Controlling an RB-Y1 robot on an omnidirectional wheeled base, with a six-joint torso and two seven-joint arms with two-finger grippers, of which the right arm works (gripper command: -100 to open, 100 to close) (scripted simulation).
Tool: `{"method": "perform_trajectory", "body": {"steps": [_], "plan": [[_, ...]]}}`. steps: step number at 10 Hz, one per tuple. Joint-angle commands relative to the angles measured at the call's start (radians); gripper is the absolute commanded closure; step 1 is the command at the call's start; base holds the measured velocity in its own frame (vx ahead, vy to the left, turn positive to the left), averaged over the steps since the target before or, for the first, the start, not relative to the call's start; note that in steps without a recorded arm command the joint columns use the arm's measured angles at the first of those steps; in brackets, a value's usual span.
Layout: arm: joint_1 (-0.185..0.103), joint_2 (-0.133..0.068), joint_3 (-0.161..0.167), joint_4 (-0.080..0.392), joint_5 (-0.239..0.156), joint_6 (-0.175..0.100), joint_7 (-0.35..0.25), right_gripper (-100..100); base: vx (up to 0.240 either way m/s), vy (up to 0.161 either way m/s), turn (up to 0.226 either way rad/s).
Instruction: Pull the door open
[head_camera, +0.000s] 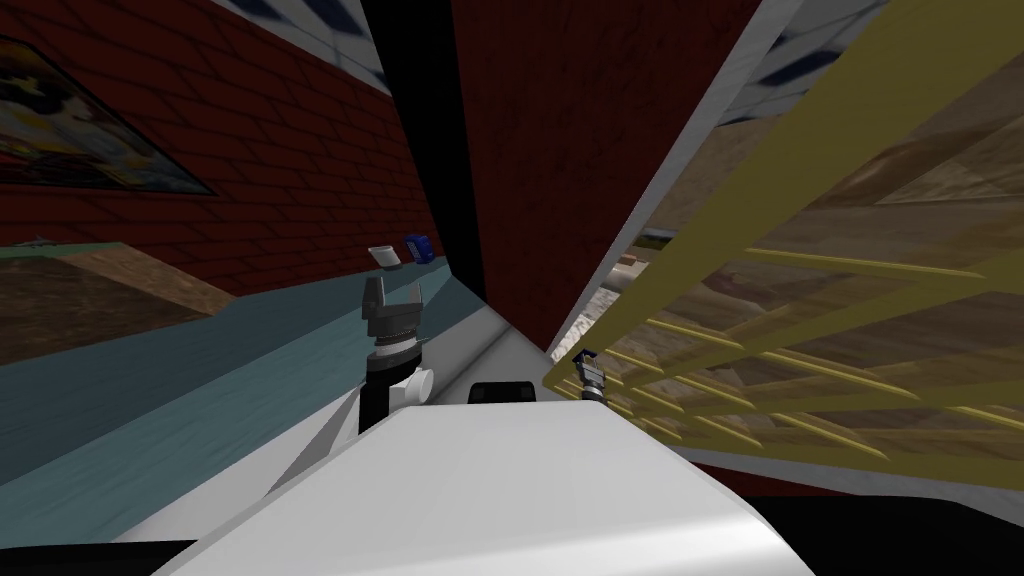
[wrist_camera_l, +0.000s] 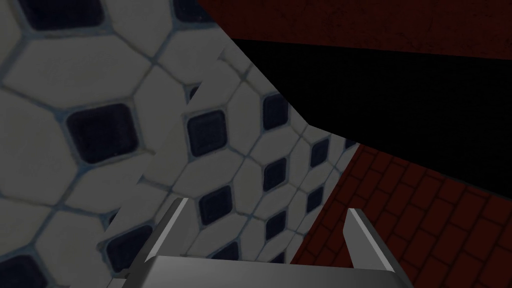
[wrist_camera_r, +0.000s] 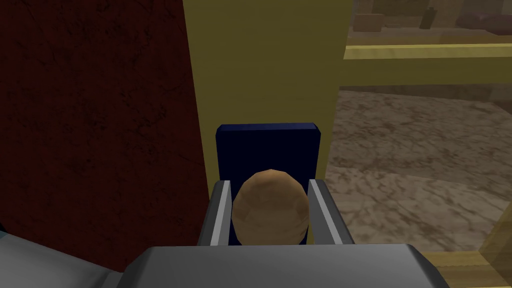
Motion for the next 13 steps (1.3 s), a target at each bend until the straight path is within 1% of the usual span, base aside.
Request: {"method": "perform_trajectory", "body": {"steps": [1,2,3,6,7,8,10,11,12,13], "plan": [[0.000,0.001,0.001,-0.001,0.001,0.000,-0.001,100,0.000,0.000,0.000],[0.000,0.001,0.001,-0.001,0.001,0.000,-0.001,100,0.000,0.000,0.000],[0.002,-0.012,0.022,0.002,0.010,-0.011,-0.018,100,-0.165,0.001,0.131],[0.006,-0.031,0.057,0.006,0.025,-0.029,-0.046,100,-0.230,-0.001,0.127],[0.008,-0.042,0.076,0.008,0.033,-0.038,-0.060,100,-0.303,0.039,0.149],[0.010,-0.048,0.087,0.010,0.038,-0.044,-0.070,100,-0.285,0.009,0.115],[0.013,-0.065,0.117,0.013,0.051,-0.059,-0.094,100,-0.260,-0.035,0.147],[0.013,-0.060,0.107,0.009,0.046,-0.051,-0.082,100,-0.129,0.000,0.041],[0.016,-0.068,0.128,0.012,0.054,-0.061,-0.096,100,-0.136,-0.001,0.112],[0.018,-0.073,0.137,0.013,0.058,-0.068,-0.102,100,-0.243,-0.036,0.120]]}}
